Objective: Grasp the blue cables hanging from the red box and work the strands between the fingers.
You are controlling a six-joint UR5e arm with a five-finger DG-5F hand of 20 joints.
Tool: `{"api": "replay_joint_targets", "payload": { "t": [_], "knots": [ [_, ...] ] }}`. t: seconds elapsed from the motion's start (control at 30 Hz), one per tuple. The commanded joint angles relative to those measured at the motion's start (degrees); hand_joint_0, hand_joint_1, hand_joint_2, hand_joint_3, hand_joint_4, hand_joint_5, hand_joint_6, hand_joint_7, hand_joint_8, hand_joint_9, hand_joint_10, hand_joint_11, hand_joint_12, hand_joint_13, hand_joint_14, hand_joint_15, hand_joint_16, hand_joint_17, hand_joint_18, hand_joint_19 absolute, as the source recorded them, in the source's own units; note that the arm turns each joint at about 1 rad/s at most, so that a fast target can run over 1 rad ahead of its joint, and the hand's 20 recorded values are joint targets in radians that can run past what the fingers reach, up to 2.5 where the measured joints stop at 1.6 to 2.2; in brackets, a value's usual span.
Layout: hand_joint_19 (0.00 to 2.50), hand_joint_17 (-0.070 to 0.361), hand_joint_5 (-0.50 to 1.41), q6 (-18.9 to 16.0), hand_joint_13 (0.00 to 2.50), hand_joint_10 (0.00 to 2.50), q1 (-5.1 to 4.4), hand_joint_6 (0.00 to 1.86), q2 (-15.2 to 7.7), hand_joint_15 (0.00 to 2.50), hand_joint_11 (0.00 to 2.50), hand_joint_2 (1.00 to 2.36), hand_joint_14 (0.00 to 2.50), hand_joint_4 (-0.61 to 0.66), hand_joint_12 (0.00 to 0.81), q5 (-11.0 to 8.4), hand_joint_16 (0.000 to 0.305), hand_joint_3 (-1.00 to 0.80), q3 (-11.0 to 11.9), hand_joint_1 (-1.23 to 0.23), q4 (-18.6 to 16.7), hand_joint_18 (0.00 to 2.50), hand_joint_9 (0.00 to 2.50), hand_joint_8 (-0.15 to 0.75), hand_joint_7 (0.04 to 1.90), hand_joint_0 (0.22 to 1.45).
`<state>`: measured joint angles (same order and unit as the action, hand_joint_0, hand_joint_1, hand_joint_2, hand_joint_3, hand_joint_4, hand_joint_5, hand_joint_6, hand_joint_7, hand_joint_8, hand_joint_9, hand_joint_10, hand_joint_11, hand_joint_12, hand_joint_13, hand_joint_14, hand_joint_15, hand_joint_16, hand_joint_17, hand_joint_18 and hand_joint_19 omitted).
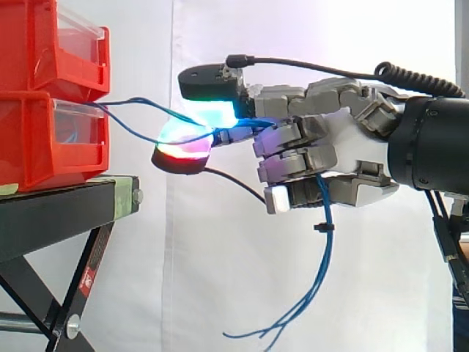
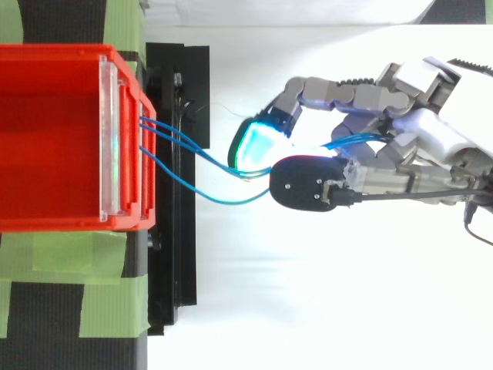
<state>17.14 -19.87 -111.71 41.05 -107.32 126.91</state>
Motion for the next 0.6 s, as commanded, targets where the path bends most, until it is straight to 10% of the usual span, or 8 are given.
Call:
{"api": "replay_joint_targets", "payload": {
  "t": [0.0,0.1,0.17,0.23,0.33,0.4,0.5,0.57],
  "knots": [
    [0.6,0.182,0.53,0.0,1.96,2.5,0.0,0.02,0.0,1.71,2.5,1.12,2.5,0.23,0.684,0.0,0.243,0.33,0.0,-0.66,0.0,2.5,1.78,0.532,1.27,1.04],
    [0.6,0.182,0.63,0.09,1.96,2.5,-0.08,0.01,0.0,1.71,2.5,1.13,2.5,0.2,0.684,0.0,0.243,0.35,0.0,-0.64,0.0,2.5,1.78,0.532,1.36,1.08],
    [0.6,0.182,0.63,0.09,1.96,2.5,0.0,0.02,0.0,1.71,2.5,1.33,2.5,0.32,0.684,0.0,0.243,0.02,0.0,-0.63,0.0,2.5,1.78,0.532,1.28,0.79],
    [0.6,0.182,0.61,0.09,1.96,2.5,0.0,0.02,0.0,1.71,2.5,1.01,2.5,0.35,0.684,0.0,0.243,-0.25,0.0,-0.58,0.0,2.5,1.78,0.532,1.24,0.78],
    [0.6,0.182,0.54,0.09,1.96,2.5,0.0,0.01,0.0,1.71,2.5,1.0,2.5,0.23,0.684,0.0,0.243,0.31,0.0,-0.69,0.0,2.5,1.78,0.532,1.32,1.07],
    [0.6,0.182,0.6,0.09,1.96,2.5,0.0,0.01,0.0,1.71,2.5,1.09,2.5,0.17,0.684,0.0,0.243,0.36,0.0,-0.67,0.0,2.5,1.78,0.532,1.4,1.1],
    [0.6,0.182,0.67,0.09,1.96,2.5,0.0,0.01,0.0,1.71,2.5,1.45,2.5,0.3,0.684,0.09,0.243,0.04,0.09,-0.61,0.0,2.5,1.78,0.532,1.35,0.8],
    [0.6,0.182,0.65,0.09,1.96,2.5,-0.08,0.02,0.0,1.71,2.5,1.01,2.5,0.36,0.684,0.09,0.243,-0.24,0.0,-0.6,0.0,2.5,1.78,0.532,1.3,0.76]
  ]
}}
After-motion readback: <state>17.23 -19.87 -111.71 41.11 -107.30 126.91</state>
